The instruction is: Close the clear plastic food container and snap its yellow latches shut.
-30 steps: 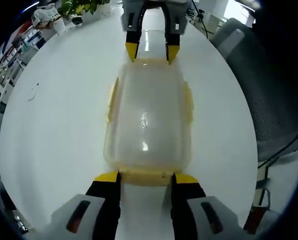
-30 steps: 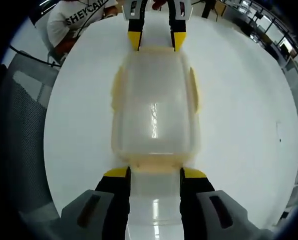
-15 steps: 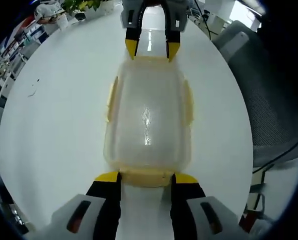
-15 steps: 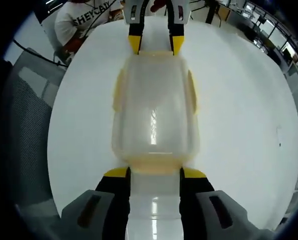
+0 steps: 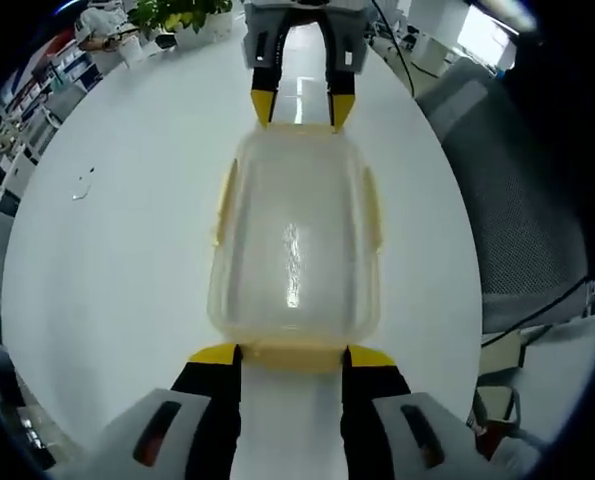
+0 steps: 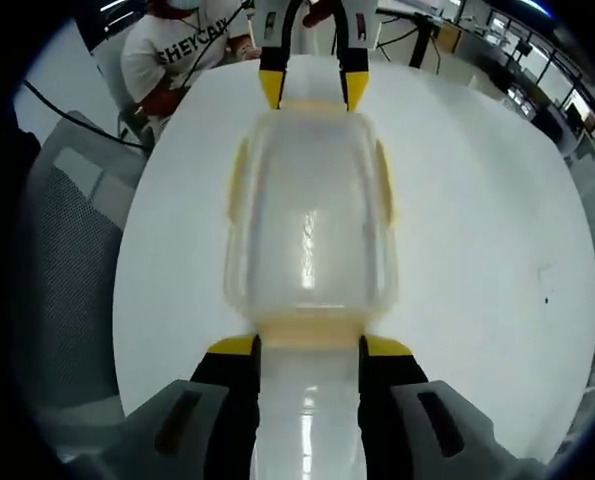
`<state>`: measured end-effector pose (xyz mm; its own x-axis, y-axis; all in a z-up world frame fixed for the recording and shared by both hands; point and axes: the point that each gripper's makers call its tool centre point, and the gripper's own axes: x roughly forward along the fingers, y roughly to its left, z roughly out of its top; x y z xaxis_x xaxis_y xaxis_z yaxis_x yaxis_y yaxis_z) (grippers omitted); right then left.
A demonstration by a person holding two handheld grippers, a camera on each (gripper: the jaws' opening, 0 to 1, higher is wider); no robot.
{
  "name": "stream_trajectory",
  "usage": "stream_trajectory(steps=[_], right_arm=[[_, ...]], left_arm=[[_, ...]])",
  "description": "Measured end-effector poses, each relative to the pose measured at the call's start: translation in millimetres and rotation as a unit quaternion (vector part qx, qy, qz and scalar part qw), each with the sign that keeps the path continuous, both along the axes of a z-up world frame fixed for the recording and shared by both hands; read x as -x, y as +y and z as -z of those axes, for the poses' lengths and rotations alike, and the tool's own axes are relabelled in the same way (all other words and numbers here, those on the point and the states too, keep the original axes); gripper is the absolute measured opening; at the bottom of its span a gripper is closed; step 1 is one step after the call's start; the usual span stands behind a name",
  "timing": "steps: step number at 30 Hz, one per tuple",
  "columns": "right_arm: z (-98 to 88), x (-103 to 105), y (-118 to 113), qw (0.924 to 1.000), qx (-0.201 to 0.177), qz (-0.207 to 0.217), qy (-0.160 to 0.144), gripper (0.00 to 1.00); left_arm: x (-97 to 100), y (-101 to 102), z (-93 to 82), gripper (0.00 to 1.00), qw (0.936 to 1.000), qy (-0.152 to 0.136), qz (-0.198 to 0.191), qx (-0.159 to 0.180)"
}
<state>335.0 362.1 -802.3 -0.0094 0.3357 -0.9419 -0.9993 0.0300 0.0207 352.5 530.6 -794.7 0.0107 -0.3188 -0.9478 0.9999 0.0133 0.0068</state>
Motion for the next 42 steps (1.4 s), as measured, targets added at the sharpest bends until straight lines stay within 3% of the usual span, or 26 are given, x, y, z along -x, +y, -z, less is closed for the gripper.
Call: stream_trajectory(steps=[9, 23, 42], right_arm=[[-19.5, -4, 0, 1.0, -0.002, -0.002, -0.005, 0.35], [-26.8, -2, -9, 0.9998, 0.006, -0.009, -0.013, 0.35], [-31.4, -4, -48, 0.9999, 0.003, -0.008, -0.011, 0.35]], left_arm=[[-0.5, 0, -13.4, 0.33, 0.9999, 0.0, -0.014, 0.01], [4.4, -8, -23.4, 0.33, 0.9996, -0.001, -0.02, 0.018], [2.0, -48, -24.1, 0.33, 0.9997, 0.003, -0.021, 0.01]])
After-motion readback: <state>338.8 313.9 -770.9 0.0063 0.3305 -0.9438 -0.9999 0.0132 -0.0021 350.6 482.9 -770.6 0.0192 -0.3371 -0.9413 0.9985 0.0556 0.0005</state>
